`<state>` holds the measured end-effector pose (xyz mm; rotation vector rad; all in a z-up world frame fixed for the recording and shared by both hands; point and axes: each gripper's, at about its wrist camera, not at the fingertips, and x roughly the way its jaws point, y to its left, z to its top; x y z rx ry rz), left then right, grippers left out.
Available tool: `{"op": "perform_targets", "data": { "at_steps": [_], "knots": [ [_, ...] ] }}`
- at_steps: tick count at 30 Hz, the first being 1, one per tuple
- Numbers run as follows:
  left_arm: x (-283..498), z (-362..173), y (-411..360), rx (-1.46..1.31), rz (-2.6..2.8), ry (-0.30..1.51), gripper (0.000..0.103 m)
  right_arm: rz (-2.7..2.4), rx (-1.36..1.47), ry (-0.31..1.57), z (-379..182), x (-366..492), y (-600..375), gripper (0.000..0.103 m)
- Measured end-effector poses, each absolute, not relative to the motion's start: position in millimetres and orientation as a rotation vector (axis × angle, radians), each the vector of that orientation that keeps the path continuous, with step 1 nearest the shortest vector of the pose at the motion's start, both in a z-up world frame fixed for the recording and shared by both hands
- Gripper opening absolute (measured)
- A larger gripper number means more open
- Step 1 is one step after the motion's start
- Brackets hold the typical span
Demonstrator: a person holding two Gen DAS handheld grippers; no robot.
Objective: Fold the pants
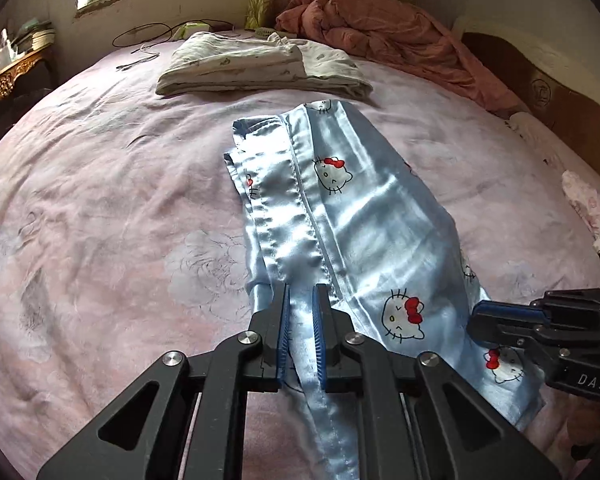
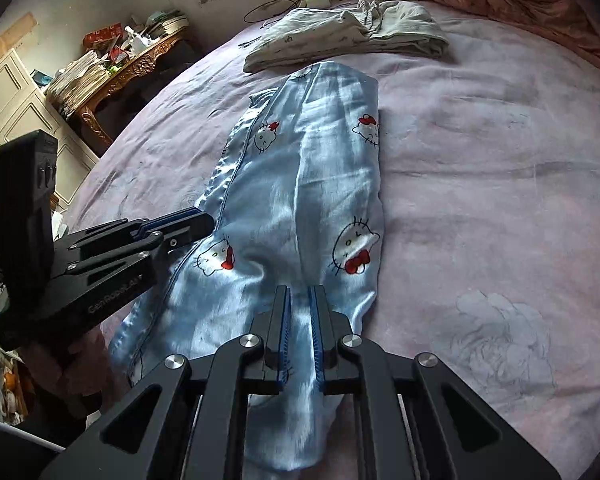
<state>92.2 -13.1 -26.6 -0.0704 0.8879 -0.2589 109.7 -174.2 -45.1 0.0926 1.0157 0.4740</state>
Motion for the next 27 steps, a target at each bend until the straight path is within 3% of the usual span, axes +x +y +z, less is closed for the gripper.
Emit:
{"op": "perform_targets", "data": {
  "at_steps": [5, 7, 9, 13, 19, 24, 27],
  "knots": [
    [57.6, -2.2, -6.9, -0.045, -0.25, 0.779, 0.018, 0.485, 0.091, 1.007, -36.7, 78.9, -187.4, 0.012],
    [45.7, 6.2, -3.1, -0.058, -0.249, 0.755, 0.04, 0.471, 0.116, 1.002, -32.4, 68.2, -196.1, 0.035],
    [34.7, 12.0, 2.8, -0.091, -0.248, 0.738, 0.052, 0.434, 0.14, 0.956, -25.7, 56.9, -203.8, 0.049],
    [17.2, 12.5, 15.0, -0.142, -0.243, 0.736, 0.071, 0.384, 0.221, 0.869, -14.4, 34.5, -219.6, 0.05],
    [1.9, -0.9, 18.2, -0.139, -0.2, 0.738, 0.076, 0.332, 0.524, 0.817, -31.7, 8.3, -241.2, 0.061],
    [-0.9, -16.4, 18.8, -0.191, -0.225, 0.789, 0.076, 0.331, 0.779, 0.91, -72.7, 3.3, -241.9, 0.061],
    [-3.5, -21.1, 20.8, -0.206, -0.221, 0.792, 0.076, 0.327, 0.775, 0.888, -73.1, 6.8, -235.3, 0.062]
  ]
}}
